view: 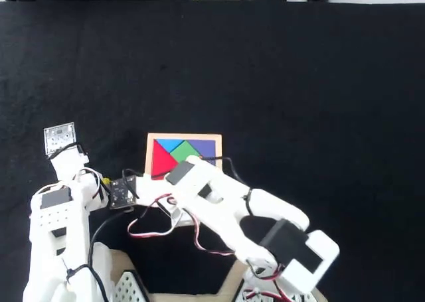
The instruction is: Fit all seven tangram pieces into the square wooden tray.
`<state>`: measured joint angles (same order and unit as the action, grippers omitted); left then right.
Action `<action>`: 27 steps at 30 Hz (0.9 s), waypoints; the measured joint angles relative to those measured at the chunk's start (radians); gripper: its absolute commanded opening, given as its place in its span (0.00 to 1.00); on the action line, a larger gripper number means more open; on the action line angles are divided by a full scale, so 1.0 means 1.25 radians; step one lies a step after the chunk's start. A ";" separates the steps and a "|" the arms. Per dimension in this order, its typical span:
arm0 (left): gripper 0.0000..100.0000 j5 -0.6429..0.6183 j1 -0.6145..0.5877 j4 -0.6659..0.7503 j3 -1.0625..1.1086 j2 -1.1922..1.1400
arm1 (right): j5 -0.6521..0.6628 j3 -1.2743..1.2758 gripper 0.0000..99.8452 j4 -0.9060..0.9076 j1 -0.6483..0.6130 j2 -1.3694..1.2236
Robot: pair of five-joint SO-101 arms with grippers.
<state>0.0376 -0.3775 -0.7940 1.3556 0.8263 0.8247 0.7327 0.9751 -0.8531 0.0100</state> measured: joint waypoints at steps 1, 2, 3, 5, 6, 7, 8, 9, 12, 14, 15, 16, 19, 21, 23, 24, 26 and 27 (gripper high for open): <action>0.20 0.000 0.000 0.000 0.000 0.000 | 0.000 -0.007 0.01 0.000 0.006 -0.011; 0.20 0.000 0.000 0.000 0.000 0.000 | 0.000 -0.014 0.01 0.000 0.014 -0.021; 0.20 0.000 0.000 0.000 0.000 0.000 | 0.000 -0.021 0.01 0.000 0.021 -0.029; 0.20 0.000 0.000 0.000 0.000 0.000 | 0.000 -0.033 0.01 0.000 0.037 -0.042; 0.20 0.000 0.000 0.000 0.000 0.000 | 0.000 -0.037 0.01 0.000 0.042 -0.044; 0.20 0.000 0.000 0.000 0.000 0.000 | 0.000 -0.038 0.01 0.000 0.047 -0.045; 0.20 0.000 0.000 0.000 0.000 0.000 | 0.000 -0.039 0.01 0.000 0.049 -0.045; 0.20 0.000 0.000 0.000 0.000 0.000 | 0.000 -0.039 0.01 0.000 0.050 -0.045; 0.20 0.000 0.000 0.000 0.000 0.000 | 0.000 -0.039 0.01 -0.001 0.053 -0.045; 0.20 0.000 0.000 0.000 0.000 0.000 | 0.000 -0.042 0.01 -0.001 0.053 -0.047; 0.20 0.000 0.000 0.000 0.000 0.000 | 0.004 -0.047 0.01 -0.001 0.053 -0.048; 0.20 0.000 0.000 0.000 0.000 0.000 | 0.007 -0.053 0.01 -0.001 0.054 -0.049; 0.20 0.000 0.000 0.000 0.000 0.000 | 0.014 -0.069 0.01 -0.001 0.055 -0.053; 0.20 0.000 0.000 0.000 0.000 0.000 | 0.014 -0.086 0.01 -0.002 0.056 -0.054; 0.20 0.000 0.000 0.000 0.000 0.000 | 0.017 -0.099 0.01 -0.007 0.064 -0.054; 0.20 0.000 0.000 0.000 0.000 0.000 | 0.017 -0.099 0.01 -0.009 0.068 -0.054; 0.20 0.000 0.000 0.000 0.000 0.000 | 0.017 -0.103 0.01 -0.011 0.071 -0.054; 0.20 0.000 0.000 0.000 0.000 0.000 | 0.017 -0.103 0.01 -0.011 0.072 -0.054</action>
<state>0.0376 -0.3775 -0.7940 1.3556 0.8263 0.8462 0.6038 0.9613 -0.7626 -0.0575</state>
